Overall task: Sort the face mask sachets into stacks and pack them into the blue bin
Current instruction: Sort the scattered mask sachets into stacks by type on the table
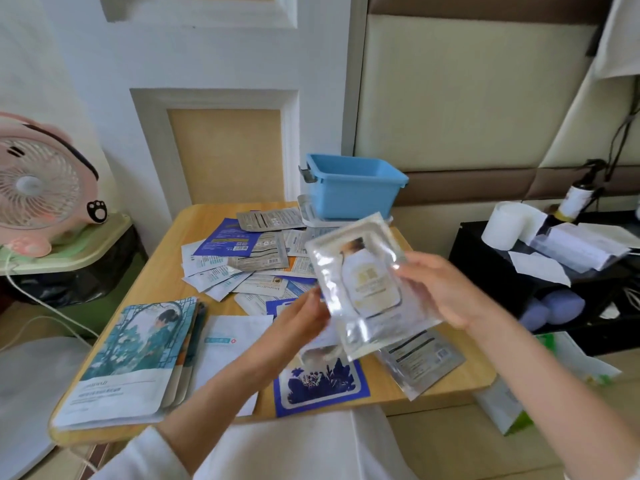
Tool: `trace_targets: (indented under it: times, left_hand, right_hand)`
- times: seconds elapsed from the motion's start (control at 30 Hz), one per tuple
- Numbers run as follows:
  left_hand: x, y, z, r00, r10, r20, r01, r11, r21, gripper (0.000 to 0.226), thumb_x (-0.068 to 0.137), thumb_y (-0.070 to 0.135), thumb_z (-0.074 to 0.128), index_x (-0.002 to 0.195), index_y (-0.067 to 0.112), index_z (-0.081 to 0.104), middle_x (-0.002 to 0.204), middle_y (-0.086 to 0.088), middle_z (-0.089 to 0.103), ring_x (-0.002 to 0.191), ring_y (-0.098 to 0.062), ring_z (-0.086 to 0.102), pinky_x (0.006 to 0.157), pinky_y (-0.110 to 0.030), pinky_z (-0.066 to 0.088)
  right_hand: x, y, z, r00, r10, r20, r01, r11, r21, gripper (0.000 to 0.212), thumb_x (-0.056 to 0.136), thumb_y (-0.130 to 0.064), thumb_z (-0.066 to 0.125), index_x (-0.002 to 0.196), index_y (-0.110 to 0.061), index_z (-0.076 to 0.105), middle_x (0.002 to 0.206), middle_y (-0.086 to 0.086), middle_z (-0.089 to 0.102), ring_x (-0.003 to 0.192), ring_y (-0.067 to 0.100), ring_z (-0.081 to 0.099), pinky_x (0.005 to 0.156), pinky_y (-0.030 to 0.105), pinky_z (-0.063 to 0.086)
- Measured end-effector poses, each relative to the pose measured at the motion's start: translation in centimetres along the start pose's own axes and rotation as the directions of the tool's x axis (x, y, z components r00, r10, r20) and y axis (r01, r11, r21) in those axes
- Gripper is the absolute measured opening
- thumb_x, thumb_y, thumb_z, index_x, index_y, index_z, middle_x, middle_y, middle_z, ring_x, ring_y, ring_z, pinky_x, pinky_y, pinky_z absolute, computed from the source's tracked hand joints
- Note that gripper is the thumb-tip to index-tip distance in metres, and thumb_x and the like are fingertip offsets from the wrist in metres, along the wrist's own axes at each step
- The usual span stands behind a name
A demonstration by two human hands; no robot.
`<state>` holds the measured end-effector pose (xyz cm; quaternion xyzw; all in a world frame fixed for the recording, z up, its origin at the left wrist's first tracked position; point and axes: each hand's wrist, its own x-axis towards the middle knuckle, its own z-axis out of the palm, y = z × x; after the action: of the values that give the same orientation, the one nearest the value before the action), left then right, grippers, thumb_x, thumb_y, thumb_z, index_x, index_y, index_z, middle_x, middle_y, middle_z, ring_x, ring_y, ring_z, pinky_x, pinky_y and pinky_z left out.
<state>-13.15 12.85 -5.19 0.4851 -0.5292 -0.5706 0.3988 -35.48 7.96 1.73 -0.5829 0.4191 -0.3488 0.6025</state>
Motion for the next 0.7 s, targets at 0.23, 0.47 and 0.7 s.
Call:
trace_targets:
  times: [0.23,0.47,0.7]
  left_hand:
    - [0.3,0.7,0.2,0.945,-0.099,-0.310,0.069,0.992,-0.107,0.041,0.085,-0.002,0.061,0.123,0.010,0.053,0.091,-0.012,0.069,0.065,-0.016,0.066,0.052,-0.024,0.051]
    - [0.2,0.0,-0.1,0.912,-0.137,-0.386,0.151,0.988,0.006,0.035,0.088,0.000,0.059,0.121,0.008,0.052,0.097,-0.012,0.068,0.072,-0.018,0.067,0.056,-0.025,0.054]
    - [1.3,0.0,1.7,0.926,-0.199,-0.320,0.249,0.961,0.122,0.027,0.090,0.004,0.056,0.117,0.007,0.053,0.093,-0.011,0.067,0.078,-0.021,0.066,0.072,-0.032,0.056]
  right_hand:
    - [1.3,4.5,-1.4,0.957,0.044,-0.285,-0.278,0.403,-0.872,0.052,0.079,-0.053,0.065,0.116,-0.017,0.057,0.119,0.000,0.055,0.117,0.020,0.050,0.091,0.034,0.046]
    - [2.1,5.9,-2.1,0.908,0.264,-0.327,-0.407,0.363,-0.838,0.064,0.068,-0.031,0.082,0.115,-0.007,0.045,0.112,0.006,0.051,0.099,0.021,0.056,0.075,0.030,0.048]
    - [-1.8,0.1,-2.1,0.925,-0.126,-0.359,-0.294,0.362,-0.885,0.029,0.081,-0.012,0.065,0.103,-0.015,0.047,0.092,0.004,0.057,0.081,0.023,0.057,0.061,0.034,0.043]
